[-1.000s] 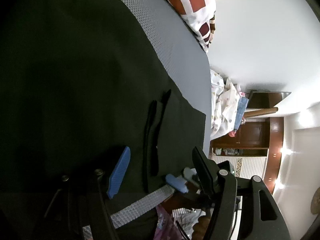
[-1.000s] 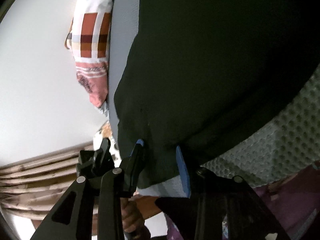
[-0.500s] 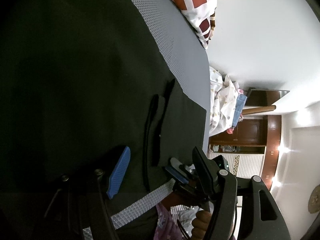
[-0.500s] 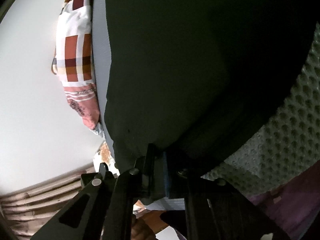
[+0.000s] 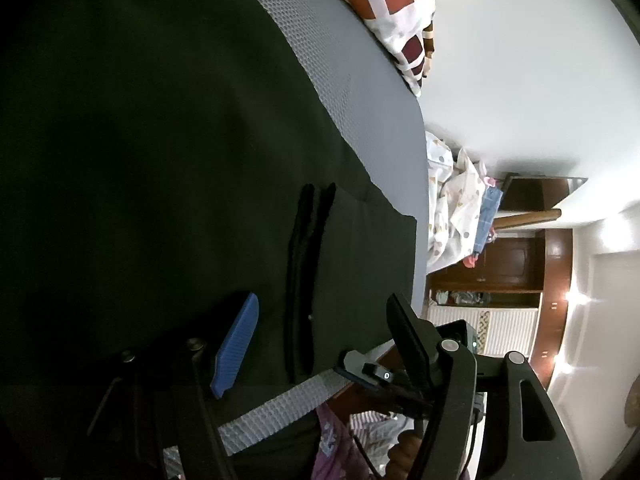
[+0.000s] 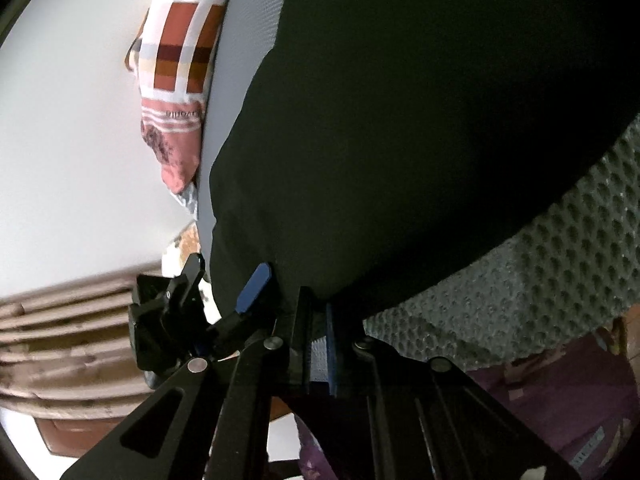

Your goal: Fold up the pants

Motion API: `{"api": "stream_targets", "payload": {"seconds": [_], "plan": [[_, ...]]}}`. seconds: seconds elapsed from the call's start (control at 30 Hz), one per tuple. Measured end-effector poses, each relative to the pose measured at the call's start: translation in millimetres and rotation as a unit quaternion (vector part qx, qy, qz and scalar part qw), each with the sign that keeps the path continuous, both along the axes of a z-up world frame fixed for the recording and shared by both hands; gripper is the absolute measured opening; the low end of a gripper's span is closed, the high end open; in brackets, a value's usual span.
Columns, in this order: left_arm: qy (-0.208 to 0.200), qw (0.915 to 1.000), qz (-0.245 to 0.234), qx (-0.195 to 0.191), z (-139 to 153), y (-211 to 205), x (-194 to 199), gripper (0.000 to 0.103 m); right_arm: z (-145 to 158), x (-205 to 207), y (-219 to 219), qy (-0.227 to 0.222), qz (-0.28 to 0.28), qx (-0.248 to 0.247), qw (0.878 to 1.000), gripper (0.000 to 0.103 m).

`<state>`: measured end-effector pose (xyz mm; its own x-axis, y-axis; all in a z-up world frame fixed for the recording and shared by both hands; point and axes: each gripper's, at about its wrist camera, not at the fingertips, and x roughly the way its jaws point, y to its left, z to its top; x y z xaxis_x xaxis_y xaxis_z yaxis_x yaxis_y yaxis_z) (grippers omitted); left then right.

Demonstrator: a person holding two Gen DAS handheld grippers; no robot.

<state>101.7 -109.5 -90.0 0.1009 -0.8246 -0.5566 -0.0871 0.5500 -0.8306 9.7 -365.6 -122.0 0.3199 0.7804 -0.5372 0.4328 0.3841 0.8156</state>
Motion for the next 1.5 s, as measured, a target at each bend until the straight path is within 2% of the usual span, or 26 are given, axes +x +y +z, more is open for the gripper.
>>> {"api": "stream_targets", "payload": {"seconds": [0.2, 0.4, 0.5, 0.6, 0.63, 0.67, 0.7, 0.83, 0.9, 0.97, 1.1, 1.17, 1.27, 1.33, 1.43, 1.5], "plan": [[-0.004, 1.0000, -0.004, 0.008, 0.7, -2.5, 0.0, 0.069, 0.4, 3.6, 0.3, -0.005, 0.015, 0.006, 1.000, 0.005], [-0.007, 0.9998, -0.009, 0.016, 0.7, -4.0, -0.4, 0.069, -11.0, 7.2, 2.3, 0.010, 0.039, 0.013, 0.999, 0.004], [-0.011, 0.9995, -0.012, 0.026, 4.3, -4.3, -2.8, 0.069, -16.1, 8.7, 1.9, 0.023, 0.038, 0.034, 0.998, 0.005], [-0.037, 0.9979, -0.009, 0.053, 16.3, -0.8, -8.7, 0.069, -17.6, 6.6, 2.3, 0.033, 0.033, 0.063, 0.997, 0.016], [-0.047, 0.9968, -0.010, 0.064, 22.1, 1.6, -11.7, 0.069, -14.7, 4.3, 2.3, 0.032, 0.036, 0.065, 0.997, 0.030], [-0.057, 0.9955, -0.011, 0.075, 28.4, 5.8, -15.4, 0.069, -10.3, 1.7, 2.7, 0.027, 0.041, 0.065, 0.997, 0.039], [-0.068, 0.9943, -0.008, 0.082, 33.8, 11.5, -19.2, 0.069, -3.2, -2.5, 3.8, 0.021, 0.050, 0.061, 0.997, 0.040], [-0.112, 0.9873, 0.031, 0.109, 58.7, 60.0, -36.3, 0.069, 19.8, -10.8, 16.1, -0.011, 0.081, 0.074, 0.994, 0.043], [-0.125, 0.9826, 0.064, 0.121, 67.2, 97.7, -42.7, 0.069, 32.5, -7.7, 26.4, -0.035, 0.094, 0.082, 0.992, 0.048], [-0.136, 0.9743, 0.100, 0.149, 74.8, 143.2, -47.4, 0.069, 40.6, -4.0, 33.9, -0.056, 0.099, 0.078, 0.991, 0.059], [-0.143, 0.9599, 0.130, 0.204, 75.2, 229.9, -47.9, 0.069, 35.0, 2.4, 53.1, -0.045, 0.103, 0.099, 0.989, 0.064], [-0.136, 0.9617, 0.119, 0.206, 63.6, 260.4, -44.4, 0.069, 30.7, 3.8, 66.4, -0.036, 0.113, 0.099, 0.988, 0.065], [-0.113, 0.9754, 0.100, 0.161, 40.3, 286.1, -35.2, 0.069, 28.2, 1.7, 80.8, -0.023, 0.131, 0.092, 0.987, 0.066], [-0.106, 0.9803, 0.082, 0.145, 31.4, 288.1, -27.7, 0.069, 27.1, 0.5, 86.7, -0.017, 0.135, 0.087, 0.987, 0.070], [-0.114, 0.9791, 0.038, 0.164, 28.0, 280.7, -19.0, 0.069, 24.7, -0.2, 86.2, -0.005, 0.128, 0.077, 0.989, 0.076], [-0.125, 0.9776, 0.051, 0.161, 32.7, 285.5, -18.2, 0.069, 26.2, -0.1, 87.5, -0.005, 0.127, 0.077, 0.989, 0.077]]}}
